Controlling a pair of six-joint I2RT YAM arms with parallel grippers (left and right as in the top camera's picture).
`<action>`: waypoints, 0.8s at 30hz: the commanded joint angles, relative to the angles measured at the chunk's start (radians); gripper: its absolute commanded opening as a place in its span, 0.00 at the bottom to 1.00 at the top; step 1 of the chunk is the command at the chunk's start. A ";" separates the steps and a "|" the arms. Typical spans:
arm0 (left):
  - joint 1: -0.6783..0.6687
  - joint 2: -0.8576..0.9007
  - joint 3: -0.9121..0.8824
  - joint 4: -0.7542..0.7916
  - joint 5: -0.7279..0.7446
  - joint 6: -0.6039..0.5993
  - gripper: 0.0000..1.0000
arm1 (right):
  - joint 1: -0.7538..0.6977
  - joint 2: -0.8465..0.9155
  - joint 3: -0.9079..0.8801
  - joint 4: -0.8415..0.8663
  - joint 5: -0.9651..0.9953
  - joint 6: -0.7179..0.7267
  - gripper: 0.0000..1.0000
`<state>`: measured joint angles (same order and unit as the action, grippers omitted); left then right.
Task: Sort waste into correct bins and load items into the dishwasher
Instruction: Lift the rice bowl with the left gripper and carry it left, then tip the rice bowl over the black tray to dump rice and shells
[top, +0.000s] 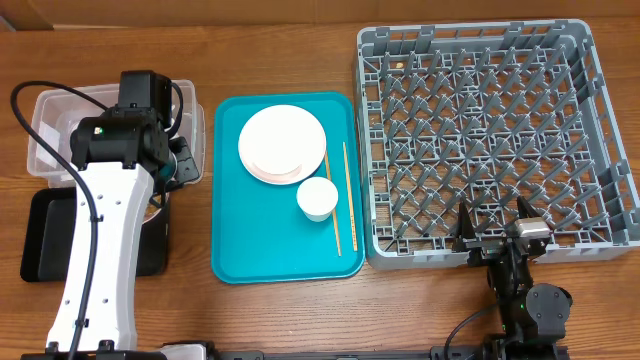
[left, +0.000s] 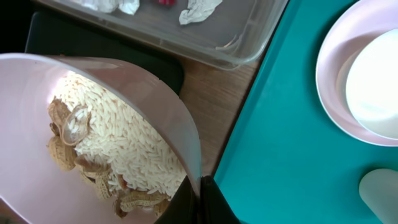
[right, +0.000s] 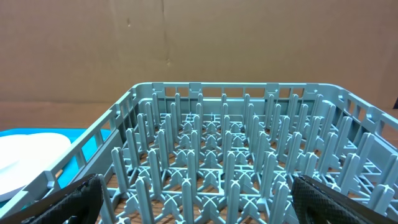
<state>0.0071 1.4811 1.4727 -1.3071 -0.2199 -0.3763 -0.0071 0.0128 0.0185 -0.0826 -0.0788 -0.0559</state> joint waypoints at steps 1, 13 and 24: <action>0.003 -0.024 0.019 0.033 -0.029 0.043 0.04 | -0.006 -0.010 -0.011 0.005 -0.001 0.004 1.00; 0.232 -0.024 0.019 0.096 0.235 0.132 0.04 | -0.006 -0.010 -0.011 0.005 -0.001 0.004 1.00; 0.559 -0.024 -0.021 0.158 0.653 0.278 0.04 | -0.006 -0.010 -0.011 0.005 -0.001 0.004 1.00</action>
<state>0.5213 1.4811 1.4712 -1.1645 0.2710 -0.1642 -0.0071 0.0128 0.0185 -0.0826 -0.0788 -0.0559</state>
